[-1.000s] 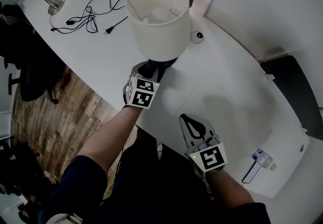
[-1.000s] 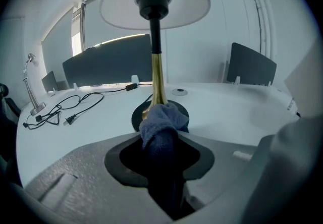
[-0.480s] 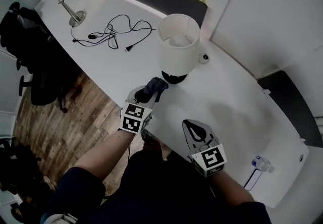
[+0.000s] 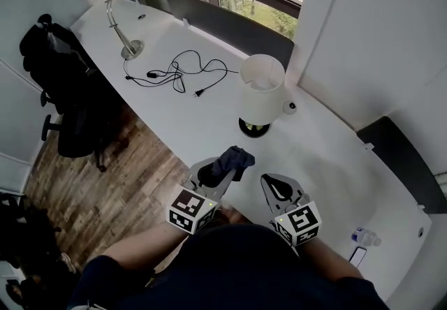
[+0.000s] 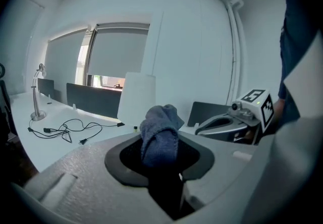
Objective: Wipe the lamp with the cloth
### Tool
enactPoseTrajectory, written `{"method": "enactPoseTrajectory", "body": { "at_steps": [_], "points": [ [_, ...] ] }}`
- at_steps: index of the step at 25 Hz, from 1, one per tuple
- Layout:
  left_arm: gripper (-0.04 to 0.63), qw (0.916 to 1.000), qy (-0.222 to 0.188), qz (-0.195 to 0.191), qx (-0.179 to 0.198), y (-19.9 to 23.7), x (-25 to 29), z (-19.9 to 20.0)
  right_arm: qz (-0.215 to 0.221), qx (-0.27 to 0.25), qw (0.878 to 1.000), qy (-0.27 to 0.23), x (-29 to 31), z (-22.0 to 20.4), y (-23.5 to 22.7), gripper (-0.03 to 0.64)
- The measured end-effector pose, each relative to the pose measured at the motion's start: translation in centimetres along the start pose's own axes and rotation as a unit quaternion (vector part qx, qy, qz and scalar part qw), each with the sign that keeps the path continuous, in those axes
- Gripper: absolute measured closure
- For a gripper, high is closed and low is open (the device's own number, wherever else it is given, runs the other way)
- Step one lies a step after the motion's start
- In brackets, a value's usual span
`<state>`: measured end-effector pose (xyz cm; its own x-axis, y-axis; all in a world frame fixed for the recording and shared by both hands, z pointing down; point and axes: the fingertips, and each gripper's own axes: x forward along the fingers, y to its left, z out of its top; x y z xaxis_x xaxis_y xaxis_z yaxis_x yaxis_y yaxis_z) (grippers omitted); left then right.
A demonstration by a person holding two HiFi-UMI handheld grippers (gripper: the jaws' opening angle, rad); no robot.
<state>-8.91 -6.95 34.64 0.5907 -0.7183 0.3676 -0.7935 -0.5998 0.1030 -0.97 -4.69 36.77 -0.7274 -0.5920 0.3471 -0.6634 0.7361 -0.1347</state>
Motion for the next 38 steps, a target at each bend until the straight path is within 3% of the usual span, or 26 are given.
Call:
{"method": "enactPoseTrajectory", "body": {
  "at_steps": [6,12,38],
  "points": [
    [0.477,0.9985,-0.041,-0.036,0.004,-4.1,-1.2,0.6,0.0,-0.007,1.0,-0.027,-0.6,1.5,0.2,0.607],
    [0.477,0.9973,-0.068,-0.027,-0.003,-4.8,-1.4,0.7,-0.007,-0.007,0.998,-0.061,-1.0,2.7,0.6,0.607],
    [0.477,0.9961,-0.082,-0.033,-0.005,-7.9,-2.4,0.6,0.008,-0.024,0.998,-0.063,-4.0,1.2,2.7,0.607]
  ]
}}
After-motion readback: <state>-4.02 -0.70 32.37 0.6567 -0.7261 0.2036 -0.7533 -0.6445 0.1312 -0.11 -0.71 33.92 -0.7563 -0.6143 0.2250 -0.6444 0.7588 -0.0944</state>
